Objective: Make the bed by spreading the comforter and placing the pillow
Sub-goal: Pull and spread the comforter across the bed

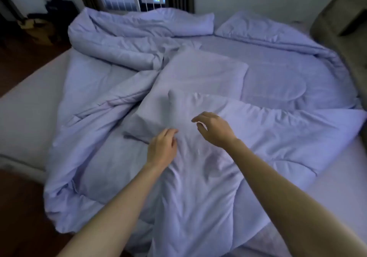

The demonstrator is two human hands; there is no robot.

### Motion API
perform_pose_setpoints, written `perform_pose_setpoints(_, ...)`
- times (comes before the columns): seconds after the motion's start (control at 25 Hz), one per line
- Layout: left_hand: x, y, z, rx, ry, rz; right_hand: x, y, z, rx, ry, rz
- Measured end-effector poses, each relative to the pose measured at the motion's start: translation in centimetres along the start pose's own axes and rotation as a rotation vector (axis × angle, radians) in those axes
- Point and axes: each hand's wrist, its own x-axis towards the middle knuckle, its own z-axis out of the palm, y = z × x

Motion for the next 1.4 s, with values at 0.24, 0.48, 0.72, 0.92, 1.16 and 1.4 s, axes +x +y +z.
perform_pose_setpoints(0.24, 0.2, -1.8, 3.9, -0.303, 0.064, -0.13, 0.0, 2.2, 4.0, -0.069, 0.087, -0.159)
perform_pose_setpoints(0.48, 2.6, -1.3, 5.2, -0.383, -0.05, -0.451, -1.3, 3.2, 5.9, -0.055, 0.049, 0.223)
perform_pose_setpoints(0.72, 0.2, 3.8, 4.0, -0.559, -0.319, -0.251, -4.2, 4.7, 3.6, 0.301, 0.128, 0.475)
perform_pose_setpoints(0.92, -6.5, 11.6, 4.7, -0.594, -0.688, 0.19, -8.9, 8.4, -3.7, 1.016, 0.176, 0.905)
perform_pose_setpoints(1.16, -15.9, 21.2, 8.0, -0.365, -0.942, 0.742, -21.8, 12.2, -11.8, 0.746, -0.006, 1.1)
perform_pose_setpoints(1.4, -22.2, 27.2, 11.8, -0.24, -1.033, 1.339, -38.3, 12.2, -16.3, 0.477, 0.273, 1.295)
